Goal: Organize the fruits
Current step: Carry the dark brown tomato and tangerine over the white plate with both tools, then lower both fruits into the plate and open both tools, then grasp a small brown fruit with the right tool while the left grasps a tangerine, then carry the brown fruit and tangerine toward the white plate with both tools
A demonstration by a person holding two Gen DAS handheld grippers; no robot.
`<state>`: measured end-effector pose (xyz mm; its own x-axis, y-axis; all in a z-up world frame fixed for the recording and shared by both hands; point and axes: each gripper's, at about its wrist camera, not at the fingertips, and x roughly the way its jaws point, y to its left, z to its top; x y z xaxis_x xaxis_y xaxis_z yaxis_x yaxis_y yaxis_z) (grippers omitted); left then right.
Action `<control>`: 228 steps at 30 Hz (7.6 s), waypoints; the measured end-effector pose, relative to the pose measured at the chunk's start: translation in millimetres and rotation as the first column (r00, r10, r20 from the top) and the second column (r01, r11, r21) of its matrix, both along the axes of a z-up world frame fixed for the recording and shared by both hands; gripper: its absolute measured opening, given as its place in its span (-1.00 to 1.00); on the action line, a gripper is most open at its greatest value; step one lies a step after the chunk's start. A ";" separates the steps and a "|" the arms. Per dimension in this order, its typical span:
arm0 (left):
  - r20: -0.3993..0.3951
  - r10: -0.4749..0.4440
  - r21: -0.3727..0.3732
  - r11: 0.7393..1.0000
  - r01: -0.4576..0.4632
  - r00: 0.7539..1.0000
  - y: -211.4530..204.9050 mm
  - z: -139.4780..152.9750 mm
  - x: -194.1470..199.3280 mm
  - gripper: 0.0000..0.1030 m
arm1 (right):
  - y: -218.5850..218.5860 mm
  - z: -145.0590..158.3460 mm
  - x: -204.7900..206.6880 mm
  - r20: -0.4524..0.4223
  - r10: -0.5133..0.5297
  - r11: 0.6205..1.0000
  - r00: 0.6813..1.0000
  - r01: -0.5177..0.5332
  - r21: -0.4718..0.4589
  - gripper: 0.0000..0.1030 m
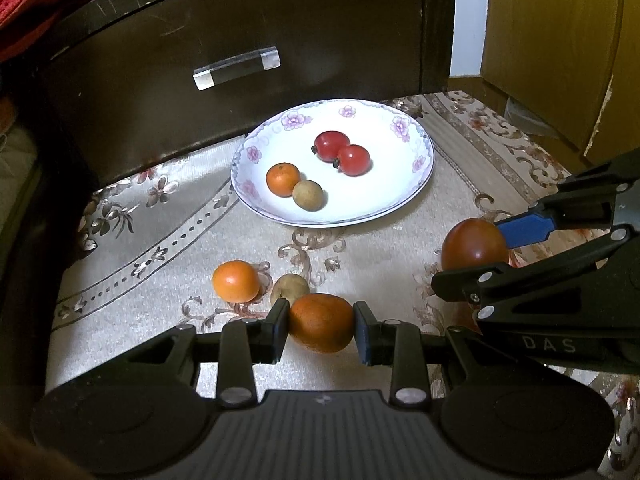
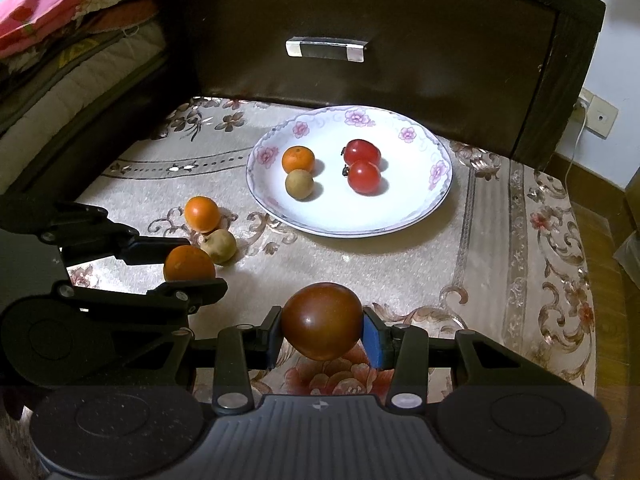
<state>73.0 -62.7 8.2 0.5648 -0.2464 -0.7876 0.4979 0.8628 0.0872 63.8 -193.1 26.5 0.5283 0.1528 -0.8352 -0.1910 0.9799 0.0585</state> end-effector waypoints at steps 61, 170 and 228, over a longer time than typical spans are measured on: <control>0.077 0.046 -0.059 0.997 -0.042 0.996 -20.4 -8.9 90.1 -0.26 | -27.5 -15.4 88.0 0.112 -0.079 0.996 0.991 0.073 0.055 -0.23; -0.067 0.108 -0.081 0.990 -0.113 0.992 40.2 -28.6 63.5 -0.26 | 27.2 -27.8 32.4 0.000 0.163 0.985 0.987 -0.162 0.059 -0.52; -0.109 -0.028 -0.052 0.998 0.023 0.994 4.1 4.0 -28.0 -0.26 | 12.2 1.4 -37.9 0.008 0.078 0.997 0.997 -0.078 0.015 -0.53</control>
